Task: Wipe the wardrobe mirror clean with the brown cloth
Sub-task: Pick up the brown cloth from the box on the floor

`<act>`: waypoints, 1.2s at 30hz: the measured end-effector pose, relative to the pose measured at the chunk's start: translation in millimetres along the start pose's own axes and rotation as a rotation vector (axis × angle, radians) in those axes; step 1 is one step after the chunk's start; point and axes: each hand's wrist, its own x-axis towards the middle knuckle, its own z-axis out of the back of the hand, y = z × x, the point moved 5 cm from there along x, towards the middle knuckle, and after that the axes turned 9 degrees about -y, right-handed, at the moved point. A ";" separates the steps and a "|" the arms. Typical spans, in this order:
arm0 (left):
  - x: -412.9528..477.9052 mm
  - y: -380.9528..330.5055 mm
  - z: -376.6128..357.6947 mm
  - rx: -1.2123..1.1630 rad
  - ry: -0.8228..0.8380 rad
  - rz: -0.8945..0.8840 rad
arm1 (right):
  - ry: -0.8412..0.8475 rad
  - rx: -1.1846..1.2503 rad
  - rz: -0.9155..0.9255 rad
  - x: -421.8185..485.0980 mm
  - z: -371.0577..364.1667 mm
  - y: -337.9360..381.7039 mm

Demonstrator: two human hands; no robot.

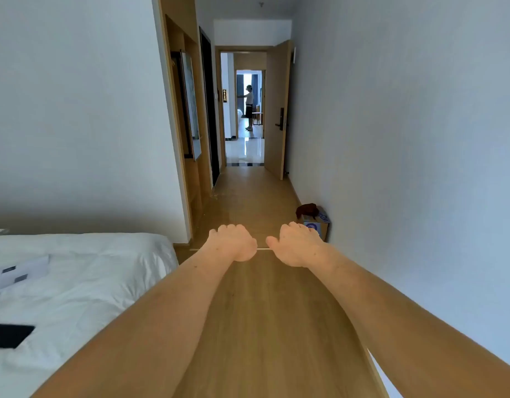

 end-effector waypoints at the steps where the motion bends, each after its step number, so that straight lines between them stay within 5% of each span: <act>1: 10.8 -4.2 -1.1 0.009 0.012 0.005 | 0.001 -0.008 0.001 11.4 0.7 -6.3; 13: 161.6 -29.4 -18.1 0.053 0.021 -0.003 | 0.011 -0.054 0.017 156.6 -25.2 -67.4; 36: 506.3 43.7 -15.2 0.122 0.004 -0.128 | -0.016 -0.045 -0.095 485.2 -79.7 -51.9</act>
